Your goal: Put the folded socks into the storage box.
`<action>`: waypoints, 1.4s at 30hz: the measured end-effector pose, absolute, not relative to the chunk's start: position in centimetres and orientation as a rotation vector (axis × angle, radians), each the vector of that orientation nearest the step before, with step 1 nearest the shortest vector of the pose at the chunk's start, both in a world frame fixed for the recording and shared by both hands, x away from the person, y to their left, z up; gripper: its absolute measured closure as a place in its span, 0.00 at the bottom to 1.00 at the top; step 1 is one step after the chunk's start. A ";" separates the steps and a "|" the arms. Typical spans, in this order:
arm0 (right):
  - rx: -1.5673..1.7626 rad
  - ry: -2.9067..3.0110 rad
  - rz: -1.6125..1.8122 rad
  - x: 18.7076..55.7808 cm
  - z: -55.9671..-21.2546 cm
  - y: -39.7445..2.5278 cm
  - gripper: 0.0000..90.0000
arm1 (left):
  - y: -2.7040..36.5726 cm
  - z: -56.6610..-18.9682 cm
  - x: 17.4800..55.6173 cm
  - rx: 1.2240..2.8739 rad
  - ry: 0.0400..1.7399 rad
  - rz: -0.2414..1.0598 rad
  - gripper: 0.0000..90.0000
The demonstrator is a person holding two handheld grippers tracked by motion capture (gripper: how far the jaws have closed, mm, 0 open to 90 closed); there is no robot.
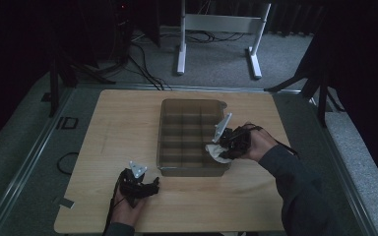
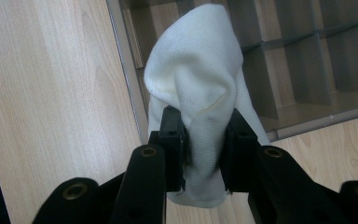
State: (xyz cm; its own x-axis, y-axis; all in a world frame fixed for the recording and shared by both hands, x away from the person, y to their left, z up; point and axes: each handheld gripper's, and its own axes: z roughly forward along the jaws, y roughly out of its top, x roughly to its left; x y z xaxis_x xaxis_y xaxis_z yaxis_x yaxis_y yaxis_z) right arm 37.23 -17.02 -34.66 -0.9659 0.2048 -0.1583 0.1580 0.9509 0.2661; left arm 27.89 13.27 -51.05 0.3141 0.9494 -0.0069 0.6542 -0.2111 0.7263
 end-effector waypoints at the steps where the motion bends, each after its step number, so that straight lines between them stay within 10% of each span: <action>1: 0.274 2.923 0.375 37.2 -34.7 -17.0 0.82 | 13.3 -51.1 27.9 1.952 1.415 0.601 0.17; 42: 0.312 2.983 0.241 38.3 -38.0 -15.3 0.81 | 13.3 -51.0 27.9 1.957 1.409 0.600 0.17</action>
State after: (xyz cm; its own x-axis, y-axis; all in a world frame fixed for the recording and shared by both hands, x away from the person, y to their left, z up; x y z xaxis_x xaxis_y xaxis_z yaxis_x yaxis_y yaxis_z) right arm 38.34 -15.31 -37.97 -0.9698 0.2155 -0.1143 0.1944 0.9658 0.1716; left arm 27.90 13.27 -51.05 0.3191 0.9477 -0.0056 0.6529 -0.2156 0.7261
